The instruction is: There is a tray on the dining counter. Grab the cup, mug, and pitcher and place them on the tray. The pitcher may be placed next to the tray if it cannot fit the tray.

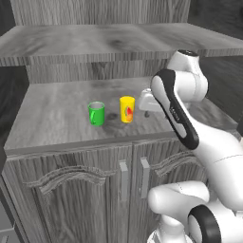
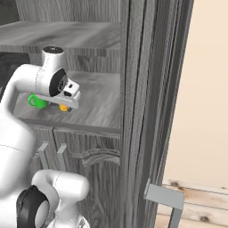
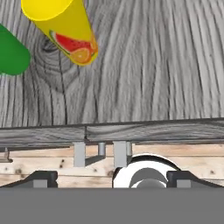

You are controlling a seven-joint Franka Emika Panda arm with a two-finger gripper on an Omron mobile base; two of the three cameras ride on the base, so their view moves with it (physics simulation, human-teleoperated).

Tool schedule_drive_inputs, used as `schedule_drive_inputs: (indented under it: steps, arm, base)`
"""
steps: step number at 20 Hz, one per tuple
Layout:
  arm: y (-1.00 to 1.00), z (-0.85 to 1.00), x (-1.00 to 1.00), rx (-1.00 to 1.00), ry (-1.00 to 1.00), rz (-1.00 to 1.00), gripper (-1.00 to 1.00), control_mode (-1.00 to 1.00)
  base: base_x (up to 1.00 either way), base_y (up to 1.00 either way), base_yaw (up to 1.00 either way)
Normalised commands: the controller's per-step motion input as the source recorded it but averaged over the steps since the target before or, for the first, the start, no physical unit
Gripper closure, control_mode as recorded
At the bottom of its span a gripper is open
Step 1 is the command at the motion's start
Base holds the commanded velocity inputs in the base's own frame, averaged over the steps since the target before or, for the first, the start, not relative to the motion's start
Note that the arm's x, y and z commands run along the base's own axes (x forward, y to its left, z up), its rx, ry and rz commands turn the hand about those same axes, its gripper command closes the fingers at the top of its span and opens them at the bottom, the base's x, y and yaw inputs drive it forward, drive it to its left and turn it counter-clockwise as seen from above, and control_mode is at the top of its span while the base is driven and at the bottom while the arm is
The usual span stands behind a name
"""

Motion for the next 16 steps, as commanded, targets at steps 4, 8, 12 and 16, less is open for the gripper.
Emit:
schedule_drive_inputs:
  steps: [4, 8, 12, 16]
  arm:
    - [0.0, -0.01, -0.31, 0.25, 0.0, -0.29, -1.0, -1.0]
    - [0.0, -0.02, -0.28, 0.22, 0.0, -0.34, -1.0, -1.0]
    - [0.0, 0.0, -0.02, 0.07, 0.0, -0.3, -1.0, -1.0]
    - [0.0, 0.01, 0.0, 0.02, 0.0, -0.18, -1.0, -1.0]
  base:
    - [0.0, 0.0, 0.0]
    - [0.0, 0.0, 0.0]
    - [0.0, 0.0, 0.0]
    - [0.0, 0.0, 0.0]
